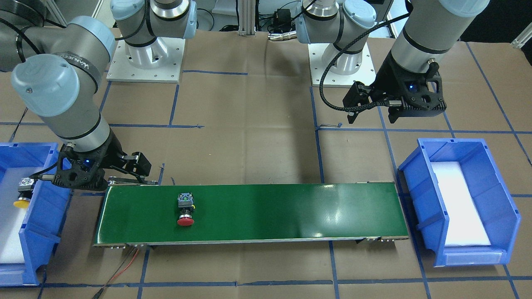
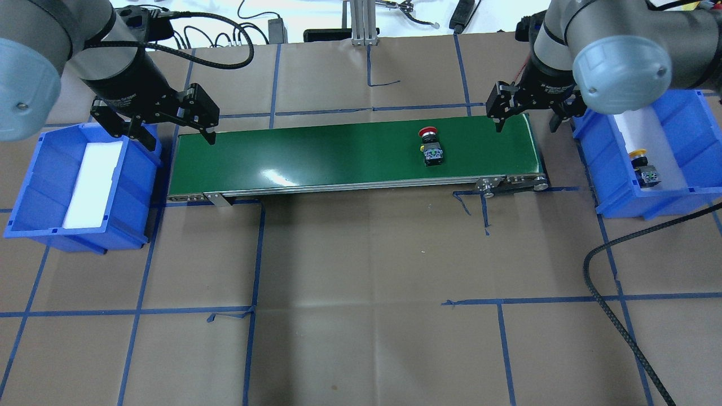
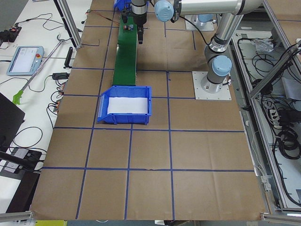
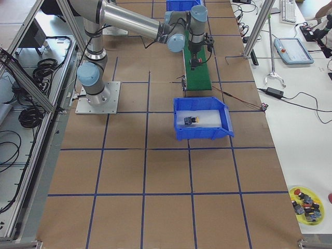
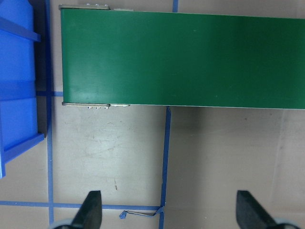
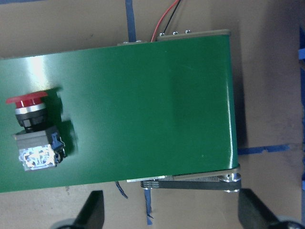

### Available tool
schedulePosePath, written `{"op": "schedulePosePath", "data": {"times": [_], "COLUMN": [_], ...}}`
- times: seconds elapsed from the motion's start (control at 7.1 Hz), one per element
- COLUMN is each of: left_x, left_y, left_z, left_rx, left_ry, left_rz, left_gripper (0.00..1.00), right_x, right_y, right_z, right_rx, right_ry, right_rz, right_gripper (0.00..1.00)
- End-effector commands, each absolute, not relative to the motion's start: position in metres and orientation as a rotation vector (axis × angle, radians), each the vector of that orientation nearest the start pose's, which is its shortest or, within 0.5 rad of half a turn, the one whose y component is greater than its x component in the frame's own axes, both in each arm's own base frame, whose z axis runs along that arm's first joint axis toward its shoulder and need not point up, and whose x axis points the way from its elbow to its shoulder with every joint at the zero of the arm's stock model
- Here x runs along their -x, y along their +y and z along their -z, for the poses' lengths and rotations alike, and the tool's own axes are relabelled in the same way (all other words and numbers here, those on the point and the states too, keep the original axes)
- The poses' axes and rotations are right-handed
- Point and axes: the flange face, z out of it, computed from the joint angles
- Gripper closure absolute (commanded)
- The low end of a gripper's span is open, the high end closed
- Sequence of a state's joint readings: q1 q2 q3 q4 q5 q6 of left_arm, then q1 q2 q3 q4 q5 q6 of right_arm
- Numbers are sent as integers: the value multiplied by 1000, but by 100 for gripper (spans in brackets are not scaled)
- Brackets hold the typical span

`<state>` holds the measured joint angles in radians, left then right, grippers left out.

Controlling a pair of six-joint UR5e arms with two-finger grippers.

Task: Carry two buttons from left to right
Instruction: 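Lower the right gripper onto the red button on the belt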

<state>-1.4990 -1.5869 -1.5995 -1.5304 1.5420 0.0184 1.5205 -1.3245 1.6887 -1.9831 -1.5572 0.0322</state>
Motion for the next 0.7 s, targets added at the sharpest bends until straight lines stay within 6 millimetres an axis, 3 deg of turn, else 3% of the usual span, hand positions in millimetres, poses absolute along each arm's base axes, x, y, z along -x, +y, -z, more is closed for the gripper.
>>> {"op": "schedulePosePath", "data": {"times": [0.0, 0.14, 0.56], "left_x": [100, 100, 100], "left_y": [-507, -508, -507], "left_z": [-468, -471, -469], "left_rx": [85, 85, 85], "left_ry": [3171, 3167, 3167], "left_rz": [-10, -3, -8], "left_gripper": [0, 0, 0], "right_x": [-117, -117, -134], "right_y": [-589, -598, -601], "right_z": [-317, -304, -292], "right_rx": [-121, -120, -98], "right_ry": [3014, 3013, 3010], "right_rz": [98, 112, 97], "right_gripper": [4, 4, 5]}}
